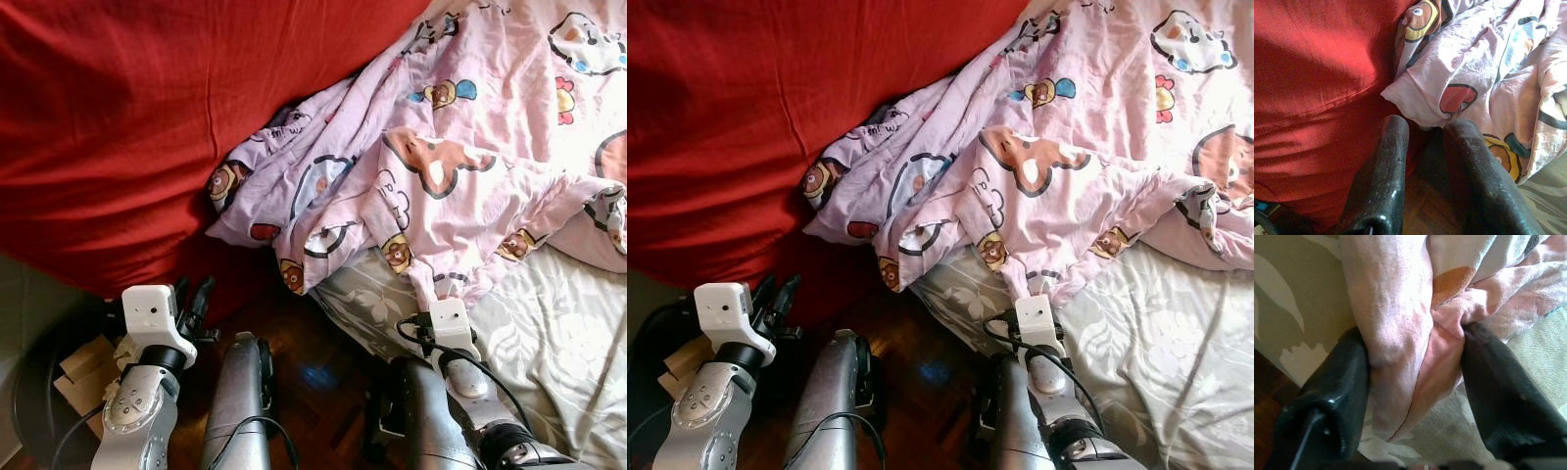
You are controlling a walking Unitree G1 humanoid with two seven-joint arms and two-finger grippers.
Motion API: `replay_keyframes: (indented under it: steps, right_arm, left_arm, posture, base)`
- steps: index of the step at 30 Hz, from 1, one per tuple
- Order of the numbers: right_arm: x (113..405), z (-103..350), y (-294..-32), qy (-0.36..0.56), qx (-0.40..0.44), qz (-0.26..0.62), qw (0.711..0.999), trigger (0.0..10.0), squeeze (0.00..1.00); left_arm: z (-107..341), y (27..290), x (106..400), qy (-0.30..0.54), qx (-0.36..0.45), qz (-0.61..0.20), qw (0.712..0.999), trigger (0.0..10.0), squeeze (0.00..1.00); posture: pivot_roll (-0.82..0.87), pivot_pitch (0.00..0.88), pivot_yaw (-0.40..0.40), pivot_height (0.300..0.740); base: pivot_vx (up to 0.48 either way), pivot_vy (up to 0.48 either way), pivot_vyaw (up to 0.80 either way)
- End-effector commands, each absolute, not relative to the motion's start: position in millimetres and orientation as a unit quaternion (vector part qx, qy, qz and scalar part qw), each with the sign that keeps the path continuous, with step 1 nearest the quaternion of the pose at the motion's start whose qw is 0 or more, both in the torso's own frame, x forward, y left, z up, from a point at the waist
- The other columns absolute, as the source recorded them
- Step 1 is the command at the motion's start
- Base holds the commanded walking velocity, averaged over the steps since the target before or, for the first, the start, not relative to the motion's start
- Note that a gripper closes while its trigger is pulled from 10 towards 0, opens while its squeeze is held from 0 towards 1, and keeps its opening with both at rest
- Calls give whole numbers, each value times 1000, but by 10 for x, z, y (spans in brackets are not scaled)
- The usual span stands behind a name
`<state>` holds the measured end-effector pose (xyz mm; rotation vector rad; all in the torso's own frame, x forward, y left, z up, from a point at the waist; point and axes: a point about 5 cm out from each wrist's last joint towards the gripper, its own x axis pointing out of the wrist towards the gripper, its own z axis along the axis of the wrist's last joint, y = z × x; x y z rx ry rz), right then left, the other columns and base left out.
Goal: Clean up the room
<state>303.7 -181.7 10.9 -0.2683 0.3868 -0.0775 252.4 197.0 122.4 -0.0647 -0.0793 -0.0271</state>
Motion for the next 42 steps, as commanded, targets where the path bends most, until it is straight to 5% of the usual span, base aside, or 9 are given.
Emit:
replay_keyframes:
  steps: [1,14,33,34,42]
  right_arm:
    - [2909,-26,-1868,223,-132,-48,965,0,0]
    - [2910,-21,-1929,229,-130,-61,963,0,0]
    - [2921,15,-2026,212,28,-112,970,0,0]
    - [2924,29,-2028,202,37,-108,973,9608,0]
    - [2956,157,-2059,132,79,-95,983,10000,0]
  left_arm:
    - [1182,2004,2466,-27,-35,-5,999,10000,0]
    - [1155,1985,2510,-25,-38,-2,999,10000,0]
    - [896,2035,2764,0,-42,11,999,10000,0]
    - [892,2032,2784,0,-42,11,999,10000,0]
    - [843,2020,2897,-5,-38,10,999,10000,0]
  posture:
    - [212,471,23,612]
    - [202,454,15,612]
    - [142,303,-18,612]
    - [141,297,-19,612]
    - [123,235,-28,612]
  base:
    - [0,0,0]
    - [0,0,0]
    - [0,0,0]
    - [0,0,0]
    - [0,0,0]
